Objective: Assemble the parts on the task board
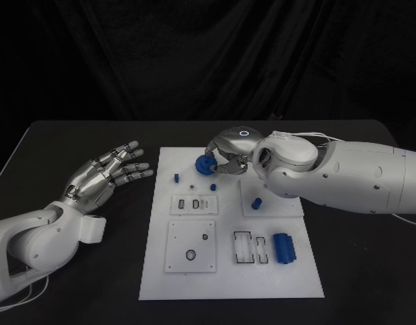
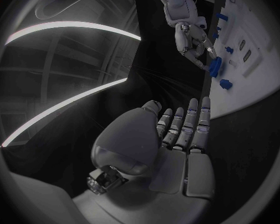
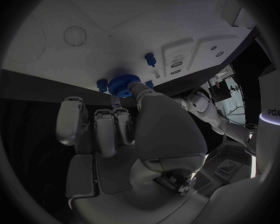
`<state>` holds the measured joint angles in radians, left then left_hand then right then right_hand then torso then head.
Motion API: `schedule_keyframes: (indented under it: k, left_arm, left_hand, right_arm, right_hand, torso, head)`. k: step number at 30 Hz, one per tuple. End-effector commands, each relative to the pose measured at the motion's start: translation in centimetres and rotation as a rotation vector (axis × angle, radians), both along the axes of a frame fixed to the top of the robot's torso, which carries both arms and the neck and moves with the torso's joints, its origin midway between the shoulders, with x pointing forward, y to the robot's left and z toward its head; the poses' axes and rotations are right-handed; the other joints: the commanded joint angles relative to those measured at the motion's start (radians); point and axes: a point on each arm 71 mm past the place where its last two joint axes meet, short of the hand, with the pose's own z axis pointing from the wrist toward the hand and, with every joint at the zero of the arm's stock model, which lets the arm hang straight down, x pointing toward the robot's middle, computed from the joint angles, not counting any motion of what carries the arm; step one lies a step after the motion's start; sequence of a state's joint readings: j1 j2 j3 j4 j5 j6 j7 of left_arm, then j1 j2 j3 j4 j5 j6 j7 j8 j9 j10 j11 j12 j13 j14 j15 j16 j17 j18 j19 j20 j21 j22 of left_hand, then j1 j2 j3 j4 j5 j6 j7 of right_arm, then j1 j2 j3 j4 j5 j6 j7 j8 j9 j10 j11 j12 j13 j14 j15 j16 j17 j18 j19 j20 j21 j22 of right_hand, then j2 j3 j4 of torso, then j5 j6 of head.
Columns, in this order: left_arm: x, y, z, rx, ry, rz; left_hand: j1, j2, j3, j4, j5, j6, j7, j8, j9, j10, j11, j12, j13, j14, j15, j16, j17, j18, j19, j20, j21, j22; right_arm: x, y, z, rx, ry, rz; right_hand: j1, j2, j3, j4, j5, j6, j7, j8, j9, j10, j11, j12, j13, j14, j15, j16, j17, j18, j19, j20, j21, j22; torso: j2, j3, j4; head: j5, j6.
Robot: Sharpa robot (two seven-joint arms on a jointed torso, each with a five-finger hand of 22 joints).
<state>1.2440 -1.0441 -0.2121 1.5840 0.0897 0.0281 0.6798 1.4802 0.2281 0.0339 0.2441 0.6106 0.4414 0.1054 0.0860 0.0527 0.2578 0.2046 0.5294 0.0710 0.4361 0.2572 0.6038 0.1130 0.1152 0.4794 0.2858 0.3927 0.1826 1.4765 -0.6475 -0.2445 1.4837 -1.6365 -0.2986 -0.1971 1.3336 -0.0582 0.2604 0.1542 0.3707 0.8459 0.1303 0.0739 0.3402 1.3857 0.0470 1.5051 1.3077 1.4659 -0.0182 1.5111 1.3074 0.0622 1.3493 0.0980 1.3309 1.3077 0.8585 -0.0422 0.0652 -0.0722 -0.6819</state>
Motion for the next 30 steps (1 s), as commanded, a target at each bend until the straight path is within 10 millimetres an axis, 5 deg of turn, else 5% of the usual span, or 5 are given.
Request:
schedule_keyframes:
  k: [1, 6, 11, 30]
  left_arm:
    - [-0.07, -0.07, 0.33, -0.037, -0.042, -0.001]
    - [-0.06, -0.07, 0.31, -0.037, -0.041, -0.001]
    - [-0.06, -0.08, 0.29, -0.037, -0.041, -0.002]
    - [-0.09, 0.05, 0.28, -0.035, -0.04, 0.002]
  left_hand:
    - [0.005, -0.003, 0.004, 0.0, 0.005, -0.003, 0.007, -0.001, 0.001, 0.0, 0.006, 0.007, -0.001, -0.009, 0.0, 0.005, -0.001, -0.016, -0.007, -0.002, 0.004, 0.001]
    - [0.005, -0.003, 0.004, 0.0, 0.005, -0.003, 0.007, -0.001, 0.001, 0.0, 0.006, 0.007, -0.001, -0.009, 0.0, 0.005, -0.001, -0.016, -0.007, -0.002, 0.004, 0.001]
    - [0.005, -0.003, 0.004, 0.0, 0.005, -0.003, 0.007, -0.001, 0.001, 0.0, 0.006, 0.007, -0.001, -0.009, 0.0, 0.005, -0.001, -0.016, -0.007, -0.002, 0.004, 0.001]
    - [0.005, -0.003, 0.004, 0.0, 0.005, -0.003, 0.007, -0.001, 0.001, 0.0, 0.006, 0.007, -0.001, -0.009, 0.0, 0.005, -0.001, -0.016, -0.007, -0.002, 0.004, 0.001]
  right_arm:
    - [0.04, -0.1, -0.63, -0.032, 0.028, -0.015]
    - [0.1, -0.05, -0.65, -0.031, 0.026, -0.015]
    - [0.11, 0.08, -0.62, -0.026, 0.022, -0.01]
    - [-0.02, -0.69, -0.86, -0.036, 0.036, -0.024]
  right_hand:
    - [-0.005, -0.016, 0.002, 0.005, -0.027, -0.052, 0.005, -0.012, -0.03, -0.032, 0.002, -0.014, 0.1, 0.043, 0.009, -0.011, 0.175, 0.02, -0.018, 0.003, -0.021, 0.057]
    - [-0.01, -0.014, -0.001, 0.004, -0.069, -0.168, 0.003, -0.014, -0.091, -0.069, 0.003, -0.029, 0.076, 0.03, 0.012, -0.024, 0.162, 0.026, -0.038, 0.007, -0.049, 0.045]
    - [-0.024, -0.009, -0.014, 0.012, -0.127, -0.202, 0.003, -0.012, -0.119, -0.099, 0.003, -0.041, 0.056, 0.021, 0.012, -0.033, 0.153, 0.03, -0.05, 0.007, -0.068, 0.038]
    - [-0.014, -0.003, -0.014, 0.003, -0.119, -0.119, 0.002, 0.011, -0.111, -0.098, 0.002, -0.042, 0.056, 0.017, 0.012, -0.038, 0.148, 0.031, -0.052, 0.007, -0.077, 0.038]
  torso:
    - [0.0, 0.0, -0.0003]
    - [0.0, 0.0001, -0.0003]
    - [0.0, 0.0001, -0.0003]
    - [0.0, -0.0006, 0.0002]
  head:
    - [-0.001, -0.001]
    - [-0.001, -0.002]
    - [-0.002, -0.003]
    - [-0.004, -0.006]
